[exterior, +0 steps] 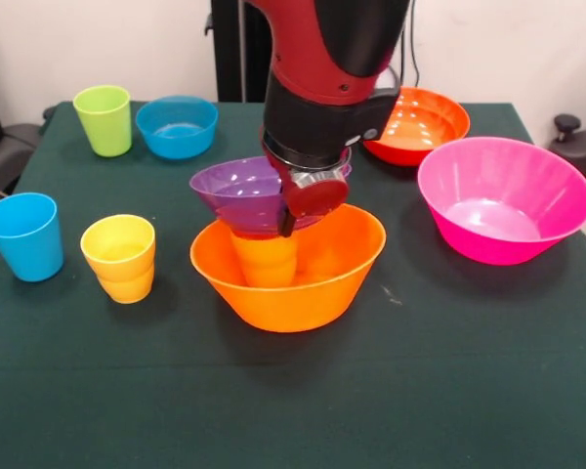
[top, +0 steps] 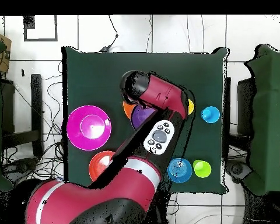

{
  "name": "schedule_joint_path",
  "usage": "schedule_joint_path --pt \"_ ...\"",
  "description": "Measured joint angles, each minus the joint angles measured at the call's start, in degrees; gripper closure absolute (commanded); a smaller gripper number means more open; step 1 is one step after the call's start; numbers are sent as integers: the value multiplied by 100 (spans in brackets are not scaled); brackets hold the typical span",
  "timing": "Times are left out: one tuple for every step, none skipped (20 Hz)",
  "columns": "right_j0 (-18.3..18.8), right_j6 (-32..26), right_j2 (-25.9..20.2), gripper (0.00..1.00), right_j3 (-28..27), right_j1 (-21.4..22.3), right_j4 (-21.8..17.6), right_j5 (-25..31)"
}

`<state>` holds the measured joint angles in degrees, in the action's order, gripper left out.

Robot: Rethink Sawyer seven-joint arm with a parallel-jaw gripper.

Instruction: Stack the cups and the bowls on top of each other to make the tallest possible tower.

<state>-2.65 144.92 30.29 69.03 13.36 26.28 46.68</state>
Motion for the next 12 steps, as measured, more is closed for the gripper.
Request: schedule_joint_path --pt "22 0 -9 100 -15 -2 -14 -1" --pt "44 0 -18 100 -25 -2 -37 -1" --pt "66 0 -27 100 -35 -1 -59 -1" --pt "88 0 -36 100 -46 -1 -82 -1" --pt "93 0 -38 100 -48 -2 -97 0" --pt "105 0 -41 100 -51 -1 -122 -1" --pt "118 0 -46 100 -51 -1 -174 0" --pt "124 0 -49 100 -51 -2 -207 1" --pt "131 0 -56 100 -51 -1 -249 1" --pt "137 0 -63 100 -51 -1 -291 1" --pt "137 0 -65 100 -51 -1 -331 1" --pt "136 0 -68 100 -51 -2 -372 0"
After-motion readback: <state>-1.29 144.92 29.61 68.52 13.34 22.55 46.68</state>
